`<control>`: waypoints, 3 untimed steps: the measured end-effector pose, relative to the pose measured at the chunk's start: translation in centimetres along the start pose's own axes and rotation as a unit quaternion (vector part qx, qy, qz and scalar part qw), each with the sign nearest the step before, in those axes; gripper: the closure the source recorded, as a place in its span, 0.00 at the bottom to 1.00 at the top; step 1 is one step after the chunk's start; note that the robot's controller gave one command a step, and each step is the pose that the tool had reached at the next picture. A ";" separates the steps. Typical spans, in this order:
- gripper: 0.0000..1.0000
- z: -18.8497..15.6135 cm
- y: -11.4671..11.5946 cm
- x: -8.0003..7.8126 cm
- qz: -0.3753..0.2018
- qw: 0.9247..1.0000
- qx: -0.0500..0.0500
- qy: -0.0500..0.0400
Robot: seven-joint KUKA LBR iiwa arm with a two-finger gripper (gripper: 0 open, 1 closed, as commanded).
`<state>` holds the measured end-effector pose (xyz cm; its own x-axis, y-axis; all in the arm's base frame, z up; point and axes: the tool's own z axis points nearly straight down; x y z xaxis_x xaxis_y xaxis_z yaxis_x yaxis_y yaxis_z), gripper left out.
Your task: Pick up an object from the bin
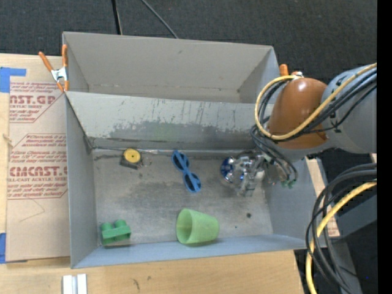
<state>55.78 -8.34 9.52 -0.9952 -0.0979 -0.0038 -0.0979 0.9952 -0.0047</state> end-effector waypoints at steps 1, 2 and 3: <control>0.00 0.1 0.6 0.0 -0.003 1.000 -0.002 0.001; 0.00 2.6 1.5 -2.9 0.026 1.000 -0.004 0.006; 0.00 2.6 -1.4 -3.2 0.044 0.999 -0.004 0.006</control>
Offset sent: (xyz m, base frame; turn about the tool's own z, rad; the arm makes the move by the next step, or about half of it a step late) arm 0.0000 0.0000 0.0000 0.0000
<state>59.16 -9.45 6.89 -0.9999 -0.0095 0.0082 -0.0095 0.9999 0.0038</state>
